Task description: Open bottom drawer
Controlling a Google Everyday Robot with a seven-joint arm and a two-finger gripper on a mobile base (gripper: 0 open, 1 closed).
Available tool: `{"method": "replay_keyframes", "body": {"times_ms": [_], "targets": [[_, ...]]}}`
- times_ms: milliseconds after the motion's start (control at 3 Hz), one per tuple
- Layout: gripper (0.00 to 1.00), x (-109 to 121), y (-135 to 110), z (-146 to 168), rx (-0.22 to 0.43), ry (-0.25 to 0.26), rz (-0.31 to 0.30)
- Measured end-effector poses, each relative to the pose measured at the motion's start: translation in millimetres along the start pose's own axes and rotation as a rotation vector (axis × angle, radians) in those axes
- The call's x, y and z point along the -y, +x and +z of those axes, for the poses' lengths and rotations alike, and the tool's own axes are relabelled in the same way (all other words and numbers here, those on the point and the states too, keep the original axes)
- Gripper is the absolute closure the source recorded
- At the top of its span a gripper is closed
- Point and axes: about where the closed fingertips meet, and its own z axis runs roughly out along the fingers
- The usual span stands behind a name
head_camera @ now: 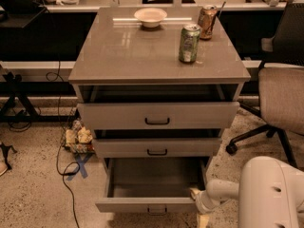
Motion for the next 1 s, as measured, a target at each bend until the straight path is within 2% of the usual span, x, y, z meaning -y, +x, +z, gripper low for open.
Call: {"method": "replay_keyframes", "body": {"times_ms": [333, 1000], "targets": [[0.19, -9.3, -9.1, 0.0, 0.002, -0.011, -0.034], [0.65, -28.1, -10.8, -15.6, 0.029, 0.035, -0.045]]}}
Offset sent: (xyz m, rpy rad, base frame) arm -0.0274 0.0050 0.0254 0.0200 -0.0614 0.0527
